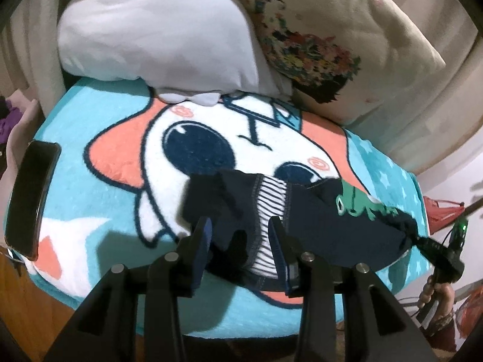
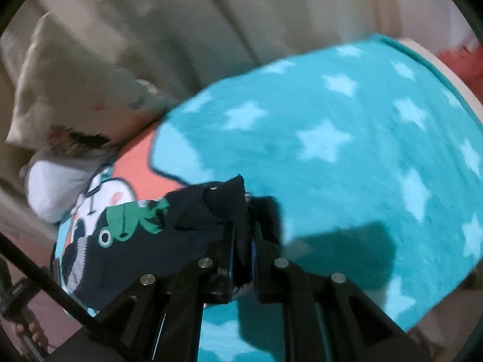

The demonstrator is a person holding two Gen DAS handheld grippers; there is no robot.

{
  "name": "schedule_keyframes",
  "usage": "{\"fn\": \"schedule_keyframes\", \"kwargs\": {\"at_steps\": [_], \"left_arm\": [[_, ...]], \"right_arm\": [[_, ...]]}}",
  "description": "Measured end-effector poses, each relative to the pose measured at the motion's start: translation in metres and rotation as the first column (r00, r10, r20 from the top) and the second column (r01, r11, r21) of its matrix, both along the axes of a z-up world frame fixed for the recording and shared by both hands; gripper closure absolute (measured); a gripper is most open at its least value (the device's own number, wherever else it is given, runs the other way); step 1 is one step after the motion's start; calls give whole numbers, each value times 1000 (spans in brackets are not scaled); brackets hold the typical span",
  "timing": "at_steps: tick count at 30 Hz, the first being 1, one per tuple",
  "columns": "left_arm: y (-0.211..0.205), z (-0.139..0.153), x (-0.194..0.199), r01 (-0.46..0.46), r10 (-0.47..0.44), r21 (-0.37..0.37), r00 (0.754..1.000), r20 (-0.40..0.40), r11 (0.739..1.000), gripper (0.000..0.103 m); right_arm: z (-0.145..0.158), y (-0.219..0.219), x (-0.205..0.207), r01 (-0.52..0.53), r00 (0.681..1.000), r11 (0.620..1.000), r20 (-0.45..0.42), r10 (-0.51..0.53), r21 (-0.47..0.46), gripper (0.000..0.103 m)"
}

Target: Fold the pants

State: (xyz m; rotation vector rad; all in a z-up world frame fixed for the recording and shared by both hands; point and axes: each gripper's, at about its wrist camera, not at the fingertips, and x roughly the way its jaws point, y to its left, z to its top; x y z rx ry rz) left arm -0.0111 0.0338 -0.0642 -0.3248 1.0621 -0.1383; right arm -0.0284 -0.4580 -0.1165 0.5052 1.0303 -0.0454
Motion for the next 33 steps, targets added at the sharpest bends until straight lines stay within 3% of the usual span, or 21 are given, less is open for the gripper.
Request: {"fn": "schedule_keyframes", "kwargs": {"at_steps": [1,3,5,8,12,15,17,20,21,24,26,30,33], "left_arm": [[1,-1,1,-3,3,-6,1000,-3,1000,65],[3,-4,2,-7,6,-11,1000,-11,1000,65],[4,-8,4,-12,12,-14,1000,-19,1000,65],[8,-12,6,-28,27,-39,999,-37,999,64],[16,-17,10,-55,51,-72,998,-48,996,55],[20,-16,18,-75,71,-63,995,-63,995,55],[11,-2,22,-35,33,-73,999,-23,997,54],[-22,22,31,95,-92,-45,994,55,994,43],[-39,27,36,146,-143,-40,987,67,988,38],[-88,25,55,283,-282,-81,959,29,956,37],[-125,19,67,372,-375,-105,927,-1,922,37],[-201,5,87,504,-507,-61,861,-48,861,37],[-252,-3,98,573,-581,-104,811,-73,813,37]], "right_arm": [[-6,-6,-2,20,1000,999,-8,-20,28,91],[-15,-14,-5,63,998,995,-29,-61,76,77],[-15,-19,-9,101,995,990,-19,-99,98,62],[-9,-25,-14,138,990,985,2,-139,103,49],[-2,-30,-18,159,986,982,30,-162,101,43],[0,-29,-16,154,987,983,33,-158,104,41],[1,-26,-15,143,989,985,34,-147,98,41],[3,-22,-19,138,989,986,36,-142,91,40],[2,-22,-20,138,989,986,36,-142,92,40],[-1,-20,-27,136,989,985,40,-141,103,39],[-5,-18,-32,134,989,985,42,-139,110,38],[-15,-20,-38,123,990,979,49,-133,160,36],[-24,-23,-33,112,991,968,50,-127,225,36]]}}
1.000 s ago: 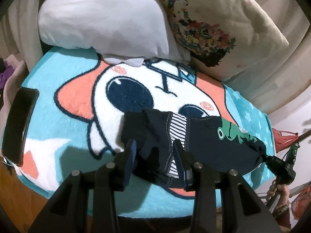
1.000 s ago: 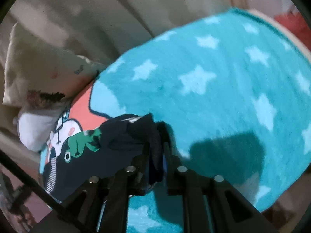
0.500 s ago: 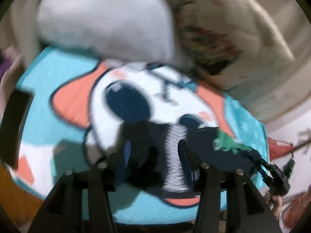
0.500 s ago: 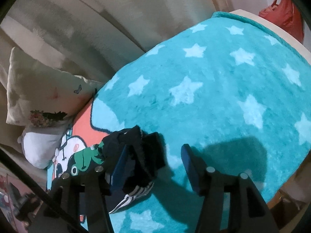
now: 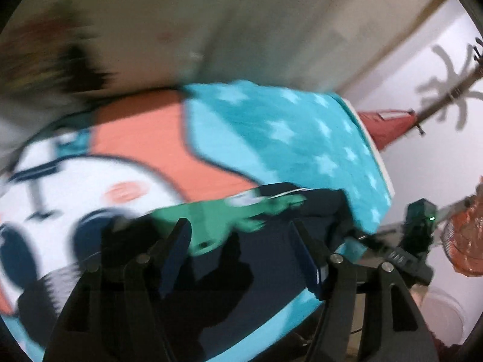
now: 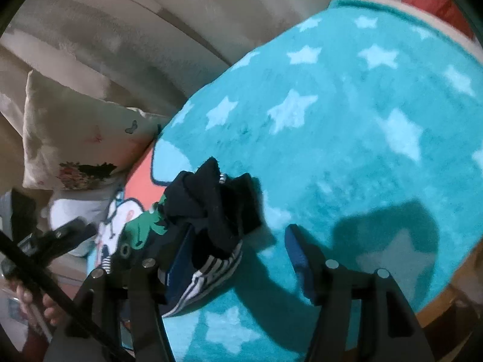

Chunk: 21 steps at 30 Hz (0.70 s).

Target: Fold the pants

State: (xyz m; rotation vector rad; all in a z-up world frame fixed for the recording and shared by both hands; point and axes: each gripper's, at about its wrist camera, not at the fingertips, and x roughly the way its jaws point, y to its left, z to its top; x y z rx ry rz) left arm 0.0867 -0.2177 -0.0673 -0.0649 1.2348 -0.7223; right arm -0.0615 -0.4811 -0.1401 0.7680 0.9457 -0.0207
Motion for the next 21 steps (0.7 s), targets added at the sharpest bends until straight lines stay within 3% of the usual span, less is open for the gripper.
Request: {"fn": "schedule_keyframes", "kwargs": {"at_steps": [6,12,13,15,16,17,19,21], "left_arm": [[-94,-22,9,184,-183,36,982,-34,982,37],[-149,-56,21,353,-344,62,931,-123,933,36],[-154,-61,21,375,-364,64,921,-138,925,35],[-163,-74,18,424,-407,68,895,-183,903,35],[-166,-77,16,437,-418,70,888,-194,897,35],[-167,-76,12,451,-432,74,882,-186,889,35],[-169,-73,9,468,-450,58,872,-194,882,63],[-170,-64,10,455,-440,58,881,-177,889,71]], "right_arm": [[-15,0,10,-31,999,993,43,27,110,30],[-20,6,17,-100,991,986,102,87,130,29],[-20,7,21,-113,989,985,108,99,131,32],[-21,7,28,-145,985,980,110,131,137,57],[-23,7,33,-159,985,977,96,146,141,74],[-26,6,36,-160,985,976,87,148,150,76],[-28,2,41,-170,983,969,94,155,178,79],[-25,0,44,-178,981,968,104,162,175,80]]}}
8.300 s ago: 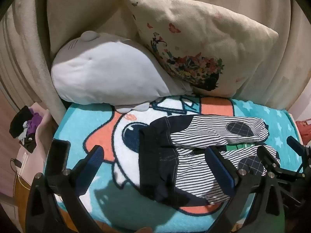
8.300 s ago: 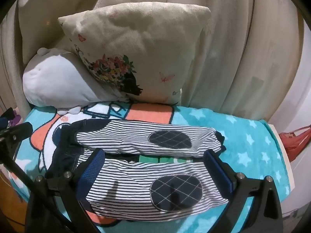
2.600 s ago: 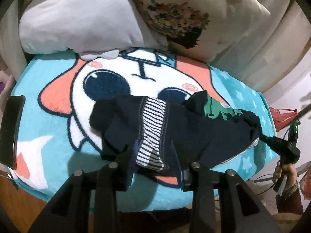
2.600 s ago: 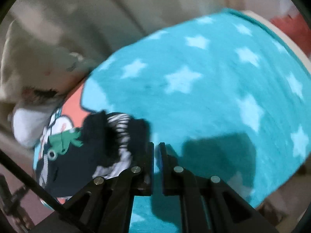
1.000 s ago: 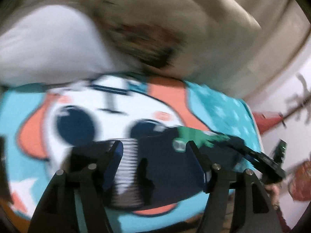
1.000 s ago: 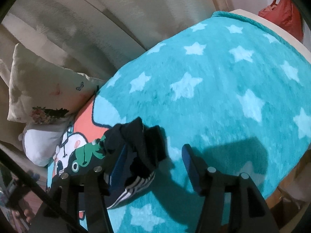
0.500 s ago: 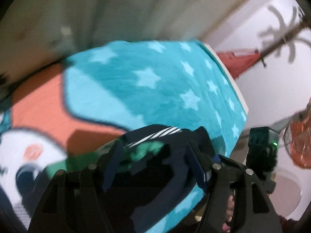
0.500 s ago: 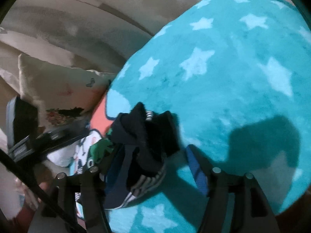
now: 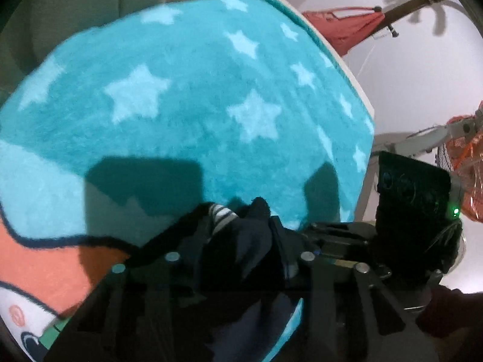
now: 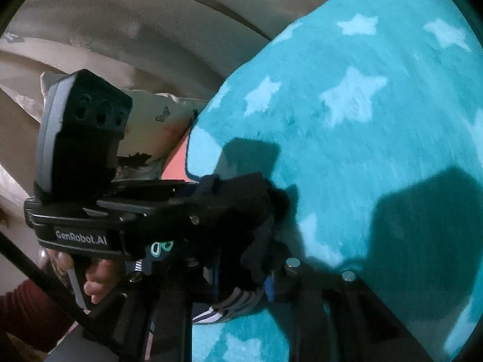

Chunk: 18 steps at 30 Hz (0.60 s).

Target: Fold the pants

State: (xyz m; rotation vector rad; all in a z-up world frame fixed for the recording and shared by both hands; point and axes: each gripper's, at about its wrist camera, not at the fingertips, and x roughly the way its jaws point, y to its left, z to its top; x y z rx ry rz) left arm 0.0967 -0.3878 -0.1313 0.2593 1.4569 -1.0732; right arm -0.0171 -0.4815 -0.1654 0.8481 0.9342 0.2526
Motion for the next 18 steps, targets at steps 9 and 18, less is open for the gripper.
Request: {"fn": "schedule_keyframes", "kwargs": {"at_steps": [9,18], "left_arm": [[-25,20,12,-47,48,-20,996,77,999,75],[-17,3,30,-169,168,18,985,30,985,48]], "right_arm": [[21,-20,17,-1,1000,995,31,4,-100,81],[1,-34,2,63,998,996,-13,-64,-66,55]]}}
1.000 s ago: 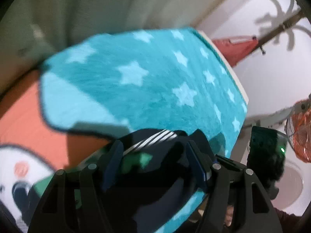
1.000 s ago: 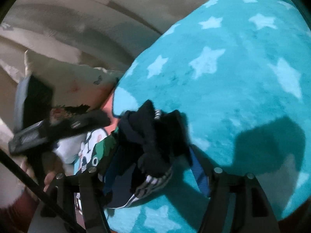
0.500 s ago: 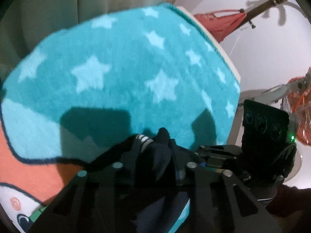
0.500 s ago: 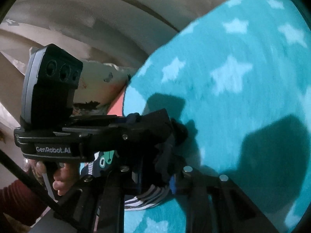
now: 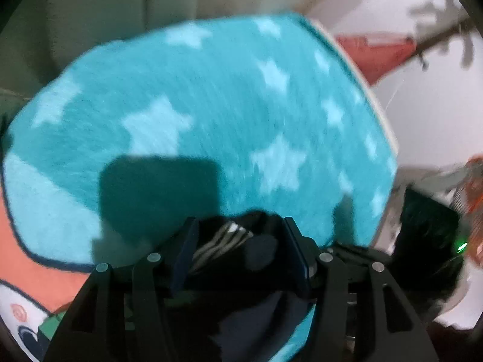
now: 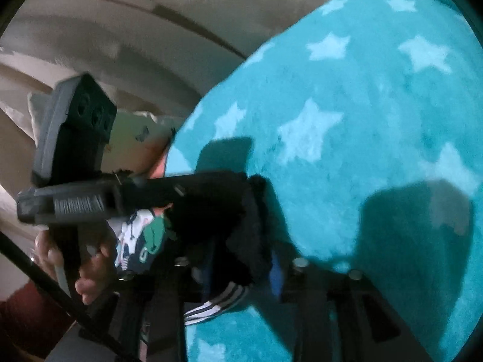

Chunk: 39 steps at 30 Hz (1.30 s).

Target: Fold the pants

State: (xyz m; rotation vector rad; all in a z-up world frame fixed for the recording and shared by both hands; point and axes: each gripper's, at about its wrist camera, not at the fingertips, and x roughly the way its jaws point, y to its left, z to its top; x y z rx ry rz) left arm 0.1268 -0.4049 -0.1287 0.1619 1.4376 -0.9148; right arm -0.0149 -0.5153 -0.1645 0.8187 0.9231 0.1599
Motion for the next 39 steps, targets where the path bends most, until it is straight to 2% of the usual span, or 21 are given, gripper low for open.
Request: {"fn": "schedule_keyframes", "kwargs": {"at_steps": [1,2,6,8,11,13,14,16,17,18,19,20,22,24,28,31,37,39], "left_arm": [[5,9,6,-14,14,-23,1000,11,1000,48],[8,15,10,-23,24,-31,1000,20,999,46],[14,23,18,-7,7,-49,1000,14,999,35],[7,12,13,37,-38,-40,999,-28,999,31],[-9,-10,0,117,-117,-2,990,-83,993,31],[-18,-20,-7,166,-164,26,983,-77,986,30],[-21,-19,-10,180,-178,17,982,-65,984,24],[-28,-18,-16,211,-210,22,976,-55,977,24],[-32,-17,-20,229,-227,40,973,-33,973,36],[-32,-16,-23,245,-245,58,969,-1,968,57],[-31,-14,-24,254,-258,85,966,35,963,67],[-28,-12,-24,257,-262,88,964,49,962,74],[-13,-4,-17,215,-215,16,976,32,977,77],[1,5,-15,184,-183,-42,983,26,982,78],[36,31,-16,135,-127,-125,990,68,983,78],[78,43,-12,53,-40,-193,997,71,980,78],[145,27,-16,-106,116,-218,993,33,970,72],[175,22,-16,-178,183,-217,983,5,960,63]], "right_arm": [[6,-4,-5,8,1000,1000,10,-8,-13,45],[12,-7,-10,23,999,999,26,-22,-35,41],[24,-11,-22,16,998,1000,59,-15,-21,41],[22,-4,-22,-20,998,1000,60,20,-1,41],[15,7,-20,-62,997,998,34,62,-5,41],[9,14,-12,-82,996,996,24,82,-19,41],[7,16,-9,-82,996,996,24,82,-26,41],[4,18,1,-74,997,997,18,74,-26,42],[2,18,5,-74,997,997,13,74,-19,54],[0,20,8,-76,997,997,9,76,-11,65],[-3,20,13,-76,997,997,-6,76,0,80],[-4,20,15,-73,997,997,-11,73,4,81],[4,23,14,-61,998,998,5,61,-9,81],[20,34,11,-66,997,996,28,68,-66,81],[52,64,7,-106,991,975,61,120,-193,81],[68,94,11,-159,980,950,70,184,-270,81],[61,155,20,-278,953,907,30,302,-316,71],[53,175,21,-312,943,893,8,333,-325,66]]}}
